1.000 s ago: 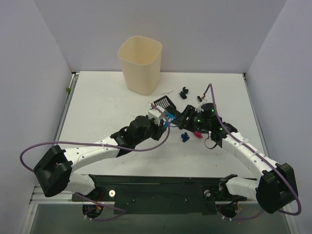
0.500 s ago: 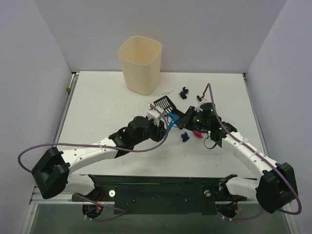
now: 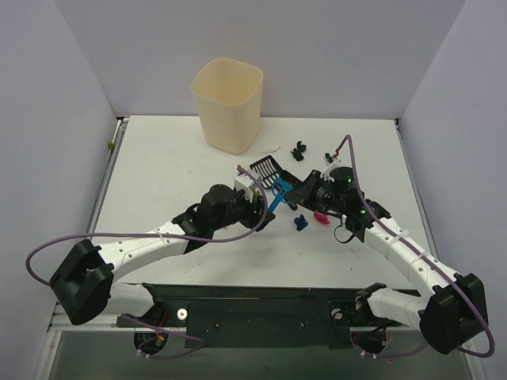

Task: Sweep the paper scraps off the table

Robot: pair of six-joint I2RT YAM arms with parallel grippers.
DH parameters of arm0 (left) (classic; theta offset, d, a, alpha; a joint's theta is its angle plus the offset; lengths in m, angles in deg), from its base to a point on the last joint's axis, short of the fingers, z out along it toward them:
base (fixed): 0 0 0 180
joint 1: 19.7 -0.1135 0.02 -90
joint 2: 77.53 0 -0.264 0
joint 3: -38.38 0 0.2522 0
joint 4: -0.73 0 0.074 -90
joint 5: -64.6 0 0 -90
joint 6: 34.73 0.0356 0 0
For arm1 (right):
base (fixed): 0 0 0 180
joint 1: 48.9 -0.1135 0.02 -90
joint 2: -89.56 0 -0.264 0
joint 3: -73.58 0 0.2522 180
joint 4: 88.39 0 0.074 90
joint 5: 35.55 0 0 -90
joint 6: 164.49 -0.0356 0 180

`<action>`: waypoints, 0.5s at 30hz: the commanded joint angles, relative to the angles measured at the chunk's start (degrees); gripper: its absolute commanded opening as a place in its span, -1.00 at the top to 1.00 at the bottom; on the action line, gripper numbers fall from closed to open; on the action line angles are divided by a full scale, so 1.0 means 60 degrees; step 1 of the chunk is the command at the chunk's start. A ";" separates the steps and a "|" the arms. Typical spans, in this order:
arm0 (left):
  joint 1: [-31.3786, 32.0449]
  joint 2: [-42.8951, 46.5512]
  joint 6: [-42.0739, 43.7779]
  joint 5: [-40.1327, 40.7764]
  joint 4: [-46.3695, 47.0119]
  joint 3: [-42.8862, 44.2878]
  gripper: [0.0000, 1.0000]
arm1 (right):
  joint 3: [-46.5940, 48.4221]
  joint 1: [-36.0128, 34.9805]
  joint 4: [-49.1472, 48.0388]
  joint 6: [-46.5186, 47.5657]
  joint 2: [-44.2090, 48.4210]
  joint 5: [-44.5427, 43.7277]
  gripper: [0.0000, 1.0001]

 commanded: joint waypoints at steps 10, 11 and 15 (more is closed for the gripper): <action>0.0092 0.0250 -0.0081 0.0018 0.1210 -0.0321 -0.29 | -0.0839 0.0089 -0.2244 -0.2462 0.0586 -0.0022 1.00; 0.0092 0.0308 -0.0081 0.0033 0.1254 -0.0365 -0.27 | -0.0868 0.0103 -0.2331 -0.2507 0.0542 0.0023 1.00; 0.0092 0.0280 -0.0037 0.0136 0.1254 -0.0380 -0.18 | -0.1102 0.0103 -0.2843 -0.2975 0.0600 0.0126 1.00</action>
